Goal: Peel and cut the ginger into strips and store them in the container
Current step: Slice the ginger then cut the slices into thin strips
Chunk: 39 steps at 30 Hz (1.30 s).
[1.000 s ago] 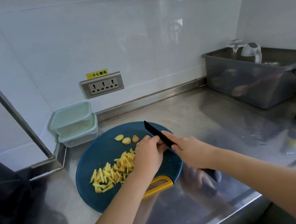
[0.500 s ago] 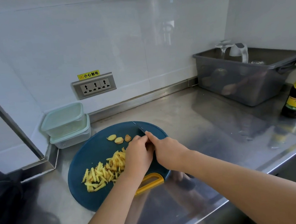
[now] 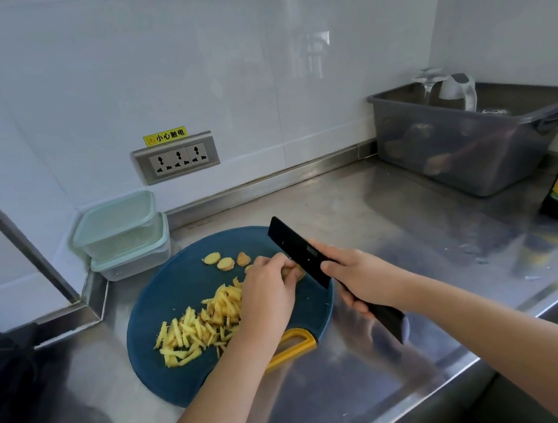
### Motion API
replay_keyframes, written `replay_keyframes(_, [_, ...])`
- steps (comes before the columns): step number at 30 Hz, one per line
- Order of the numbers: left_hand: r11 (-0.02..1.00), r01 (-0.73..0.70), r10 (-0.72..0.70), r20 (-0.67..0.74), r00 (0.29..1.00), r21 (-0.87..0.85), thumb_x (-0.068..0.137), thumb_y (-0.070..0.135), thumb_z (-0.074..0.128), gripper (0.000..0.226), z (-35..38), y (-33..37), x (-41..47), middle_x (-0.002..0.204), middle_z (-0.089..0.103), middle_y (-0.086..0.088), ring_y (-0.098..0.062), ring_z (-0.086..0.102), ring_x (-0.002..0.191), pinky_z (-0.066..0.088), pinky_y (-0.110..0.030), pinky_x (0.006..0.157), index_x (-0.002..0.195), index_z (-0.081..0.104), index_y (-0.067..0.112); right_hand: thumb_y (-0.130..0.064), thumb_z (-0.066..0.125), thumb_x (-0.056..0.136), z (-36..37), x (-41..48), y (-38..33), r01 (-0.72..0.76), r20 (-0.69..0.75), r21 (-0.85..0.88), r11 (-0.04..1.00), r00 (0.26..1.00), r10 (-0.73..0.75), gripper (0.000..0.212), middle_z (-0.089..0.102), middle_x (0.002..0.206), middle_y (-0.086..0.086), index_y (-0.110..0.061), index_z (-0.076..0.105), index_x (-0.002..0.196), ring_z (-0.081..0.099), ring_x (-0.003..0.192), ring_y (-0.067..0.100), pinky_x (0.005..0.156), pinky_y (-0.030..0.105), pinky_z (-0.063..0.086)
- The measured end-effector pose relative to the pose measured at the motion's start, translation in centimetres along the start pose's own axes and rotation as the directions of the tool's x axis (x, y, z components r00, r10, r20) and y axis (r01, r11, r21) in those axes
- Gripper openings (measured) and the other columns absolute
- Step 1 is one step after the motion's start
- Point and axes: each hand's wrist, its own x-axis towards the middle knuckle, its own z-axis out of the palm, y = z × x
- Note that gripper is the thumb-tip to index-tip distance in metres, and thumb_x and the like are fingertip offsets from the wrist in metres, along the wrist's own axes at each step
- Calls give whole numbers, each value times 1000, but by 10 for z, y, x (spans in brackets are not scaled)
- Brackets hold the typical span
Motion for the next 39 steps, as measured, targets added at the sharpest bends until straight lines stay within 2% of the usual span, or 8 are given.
replay_keyframes(4, [1000, 13, -13, 8, 1000, 5, 91, 27, 59, 12, 0, 1, 0, 89, 54, 6, -7, 48, 78, 34, -18, 69, 98, 66, 21, -26, 32, 105, 1, -4, -6, 37, -21, -127, 991, 999, -40, 52, 52, 56, 3, -47, 18, 150, 45, 37, 11, 45, 31, 50])
replay_keyframes(9, [1000, 15, -15, 15, 1000, 14, 92, 27, 58, 12, 1, 2, -1, 90, 56, 3, -14, 54, 83, 40, -22, 71, 97, 66, 20, -29, 28, 106, 5, -6, -10, 56, -26, -230, 972, 998, -64, 51, 57, 71, 6, -46, 13, 152, 49, 38, 6, 40, 22, 47])
replay_keyframes(11, [1000, 11, -11, 15, 1000, 15, 91, 28, 58, 12, 1, 2, 0, 89, 55, 3, -13, 53, 82, 39, -22, 70, 98, 66, 20, -28, 28, 106, 3, -6, -11, 60, -28, -237, 970, 997, -68, 51, 54, 68, 3, -45, 14, 152, 46, 34, 3, 41, 23, 47])
replay_keyframes(16, [1000, 9, -9, 12, 1000, 14, 92, 28, 58, 12, 1, 1, 0, 87, 49, 7, -8, 45, 77, 31, -19, 68, 98, 65, 21, -28, 28, 106, 1, -10, -12, 65, -8, -252, 966, 998, -69, 51, 54, 71, 5, -46, 14, 152, 48, 40, 9, 44, 27, 52])
replay_keyframes(20, [1000, 17, -17, 13, 1000, -1, 91, 27, 59, 11, 1, 0, 0, 88, 51, 7, -9, 49, 80, 33, -19, 68, 98, 65, 21, -26, 30, 106, 0, -8, -10, 35, -9, -165, 986, 999, -37, 50, 51, 62, 4, -47, 18, 150, 47, 40, 12, 48, 33, 51])
replay_keyframes(24, [1000, 23, -22, 15, 1000, -13, 91, 27, 59, 10, 1, 0, 1, 86, 51, 7, -8, 48, 80, 31, -19, 66, 96, 66, 21, -25, 32, 106, -4, -6, -3, -5, 3, 14, 1000, 1000, 5, 51, 47, 54, 2, -49, 21, 149, 44, 41, 13, 42, 28, 45])
replay_keyframes(31, [1000, -2, 1, 24, 1000, 31, 93, 27, 55, 12, -1, 1, 1, 89, 50, 6, -8, 45, 78, 32, -18, 67, 100, 64, 22, -23, 32, 106, -6, -6, -8, -18, 29, 28, 999, 999, 17, 51, 47, 55, 3, -48, 21, 149, 44, 42, 14, 43, 29, 44])
replay_keyframes(39, [1000, 13, -14, 35, 999, 7, 92, 27, 57, 11, -2, 1, 2, 88, 52, 6, -8, 46, 78, 30, -18, 66, 98, 65, 22, -24, 31, 106, -9, -6, -12, -46, 61, 116, 992, 997, 40, 48, 45, 55, 3, -50, 26, 147, 41, 42, 14, 42, 28, 42])
